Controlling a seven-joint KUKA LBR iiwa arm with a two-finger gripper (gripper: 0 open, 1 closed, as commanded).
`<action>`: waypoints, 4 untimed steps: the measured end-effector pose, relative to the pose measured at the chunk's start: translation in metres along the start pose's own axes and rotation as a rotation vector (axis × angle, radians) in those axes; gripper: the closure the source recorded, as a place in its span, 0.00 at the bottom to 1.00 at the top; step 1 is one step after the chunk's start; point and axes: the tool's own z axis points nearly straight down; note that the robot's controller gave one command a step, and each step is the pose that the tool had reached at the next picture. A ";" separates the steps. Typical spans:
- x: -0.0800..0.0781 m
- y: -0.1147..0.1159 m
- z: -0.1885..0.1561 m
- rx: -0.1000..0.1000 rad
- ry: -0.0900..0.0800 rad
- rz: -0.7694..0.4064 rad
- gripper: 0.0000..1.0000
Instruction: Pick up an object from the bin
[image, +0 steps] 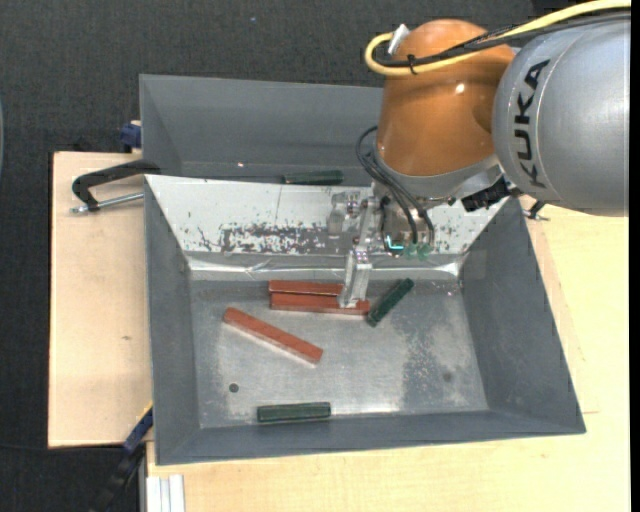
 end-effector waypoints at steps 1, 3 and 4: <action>-0.001 -0.001 -0.005 -0.001 -0.009 0.002 0.00; 0.008 0.060 0.086 -0.003 -0.010 0.069 0.00; 0.020 0.060 0.094 -0.002 -0.008 0.169 0.00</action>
Offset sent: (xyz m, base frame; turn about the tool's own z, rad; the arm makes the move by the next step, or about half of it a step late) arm -0.0231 0.0784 -0.1762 0.2297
